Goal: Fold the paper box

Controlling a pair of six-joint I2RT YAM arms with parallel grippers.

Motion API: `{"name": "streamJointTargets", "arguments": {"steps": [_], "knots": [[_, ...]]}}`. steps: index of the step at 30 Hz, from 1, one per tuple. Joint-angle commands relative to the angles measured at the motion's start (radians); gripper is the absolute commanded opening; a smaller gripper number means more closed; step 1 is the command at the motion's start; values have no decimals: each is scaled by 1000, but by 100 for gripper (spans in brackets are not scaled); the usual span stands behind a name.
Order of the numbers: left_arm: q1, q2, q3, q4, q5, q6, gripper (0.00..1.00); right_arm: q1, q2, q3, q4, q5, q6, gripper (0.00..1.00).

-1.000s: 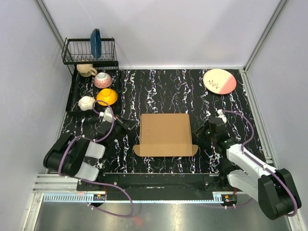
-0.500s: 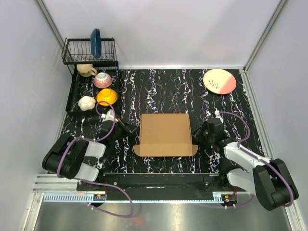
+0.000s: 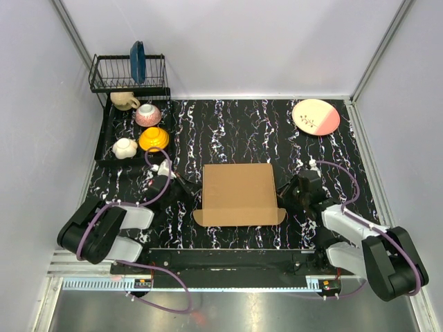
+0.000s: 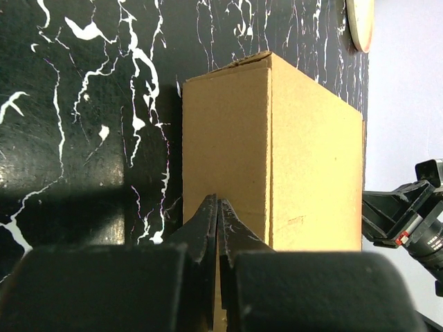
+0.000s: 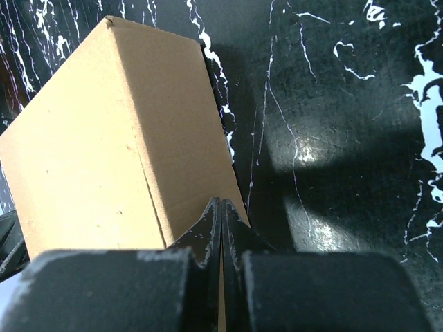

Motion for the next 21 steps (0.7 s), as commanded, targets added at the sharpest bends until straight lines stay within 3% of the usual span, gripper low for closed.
{"name": "streamJointTargets", "arguments": {"steps": [1,10,21], "knots": [[-36,-39,6,46,31,-8,0,0,-79,6,-7,-58,13,0],[-45,-238,33,-156,17,17,0,0,-232,97,-219,-80,2,0],[-45,-189,16,-199,-44,58,0,0,-93,94,-186,-33,-27,1]]}}
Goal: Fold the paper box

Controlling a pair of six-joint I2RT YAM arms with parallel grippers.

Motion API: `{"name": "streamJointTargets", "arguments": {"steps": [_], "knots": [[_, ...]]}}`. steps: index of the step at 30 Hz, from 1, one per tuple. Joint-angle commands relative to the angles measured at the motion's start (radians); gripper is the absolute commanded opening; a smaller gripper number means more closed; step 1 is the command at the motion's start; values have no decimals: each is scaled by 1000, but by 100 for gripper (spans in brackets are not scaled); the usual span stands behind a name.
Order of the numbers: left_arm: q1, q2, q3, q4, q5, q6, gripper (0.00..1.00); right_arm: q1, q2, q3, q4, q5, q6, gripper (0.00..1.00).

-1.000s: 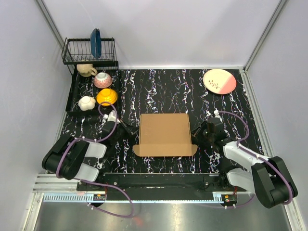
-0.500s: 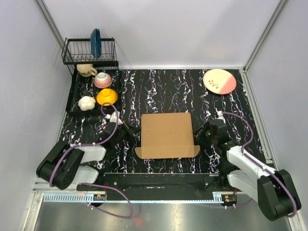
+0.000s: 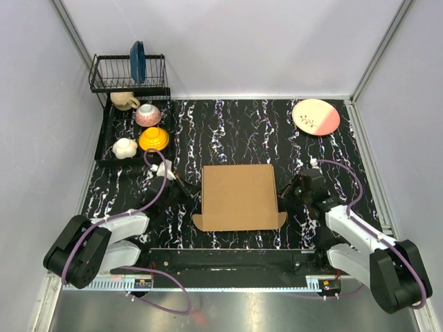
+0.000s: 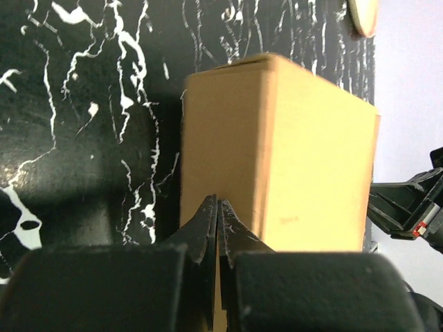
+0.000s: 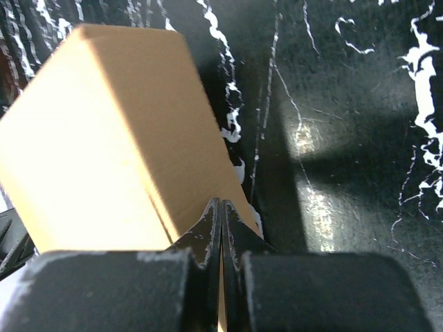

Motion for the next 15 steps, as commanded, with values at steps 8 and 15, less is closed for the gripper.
{"name": "streamJointTargets", "arguments": {"steps": [8,15], "knots": [[-11,-46,-6,-80,-73,38,0,5,44,104,-148,68,-51,2],[-40,-63,-35,-31,-34,22,0,5,64,82,-143,-26,-46,0]]}}
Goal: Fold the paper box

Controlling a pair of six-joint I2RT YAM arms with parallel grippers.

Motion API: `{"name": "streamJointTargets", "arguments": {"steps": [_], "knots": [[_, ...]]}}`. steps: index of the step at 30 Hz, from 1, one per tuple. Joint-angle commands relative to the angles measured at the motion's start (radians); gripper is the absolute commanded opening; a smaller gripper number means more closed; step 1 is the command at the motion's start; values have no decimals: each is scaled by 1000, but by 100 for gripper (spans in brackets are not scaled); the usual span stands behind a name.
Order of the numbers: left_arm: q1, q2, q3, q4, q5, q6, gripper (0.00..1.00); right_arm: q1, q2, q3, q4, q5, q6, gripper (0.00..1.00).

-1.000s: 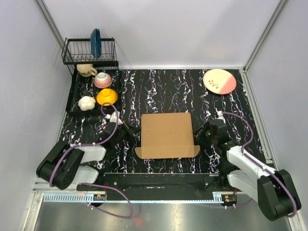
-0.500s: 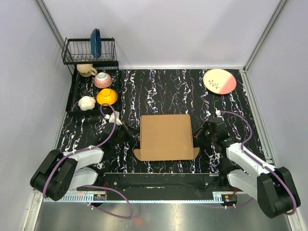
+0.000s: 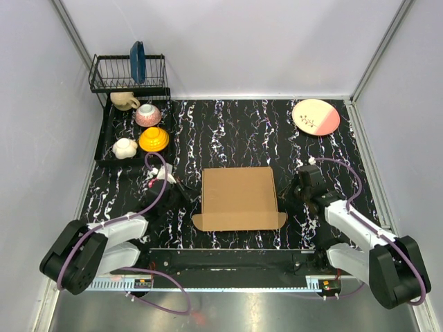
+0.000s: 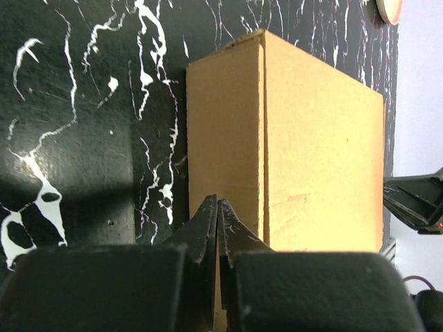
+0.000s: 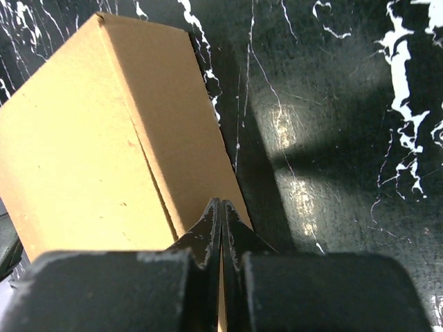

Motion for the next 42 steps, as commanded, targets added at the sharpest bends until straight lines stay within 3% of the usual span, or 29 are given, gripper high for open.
{"name": "streamJointTargets", "arguments": {"steps": [1,18,30,42], "knots": [[-25,-26,-19,56,15,-1,0,3,11,-2,-1,-49,-8,0],[-114,-94,-10,24,21,-38,0,6,-78,-25,-1,-207,30,0],[-114,-285,150,-219,6,5,0,4,-129,187,-154,-236,20,0],[-54,-201,326,-245,35,54,0,3,16,345,-122,-210,-12,0]]}}
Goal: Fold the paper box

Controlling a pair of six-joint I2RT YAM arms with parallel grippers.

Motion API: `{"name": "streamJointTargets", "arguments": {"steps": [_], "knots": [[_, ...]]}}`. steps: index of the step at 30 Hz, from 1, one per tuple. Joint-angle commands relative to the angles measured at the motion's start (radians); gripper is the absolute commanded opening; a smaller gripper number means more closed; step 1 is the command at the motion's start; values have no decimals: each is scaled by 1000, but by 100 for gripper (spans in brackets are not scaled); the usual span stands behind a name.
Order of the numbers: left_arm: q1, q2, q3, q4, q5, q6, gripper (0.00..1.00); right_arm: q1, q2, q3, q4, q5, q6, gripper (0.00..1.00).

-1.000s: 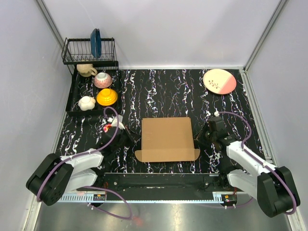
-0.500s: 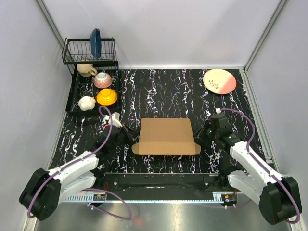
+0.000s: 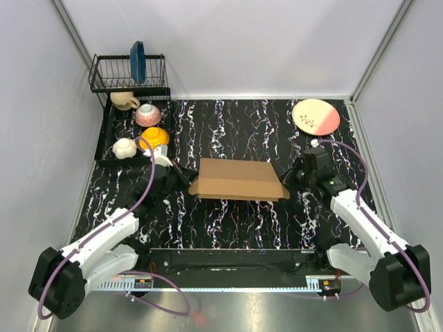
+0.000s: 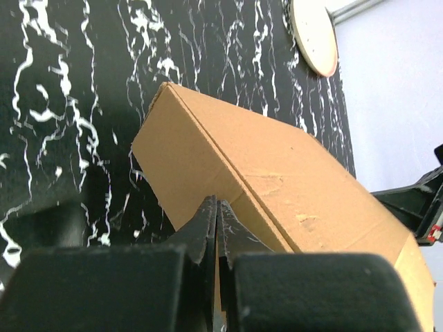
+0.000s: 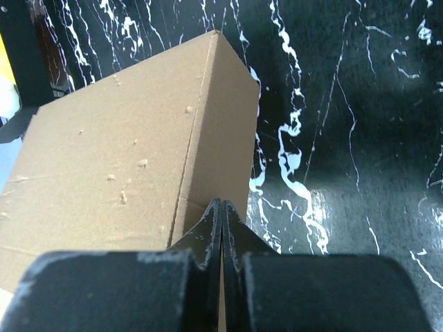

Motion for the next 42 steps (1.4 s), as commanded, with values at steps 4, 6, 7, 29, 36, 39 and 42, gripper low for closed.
{"name": "streamJointTargets", "arguments": {"steps": [4,6,7,29,36,39,42], "knots": [[41,130,161,84,166,-22,0,10,143,154,95,-127,1,0],[47,146,171,82,186,-35,0,0,182,174,87,-147,0,0],[47,154,174,78,188,-37,0,0,188,177,87,-154,0,0],[47,8,136,-111,275,-72,0,-13,196,326,-118,-241,-68,9],[47,62,38,-9,272,-100,0,-13,240,244,-60,-240,-83,9],[47,89,-21,99,234,-115,0,-13,259,170,35,-229,-66,8],[49,154,-29,176,217,-118,0,-15,309,138,81,-230,-60,7]]}}
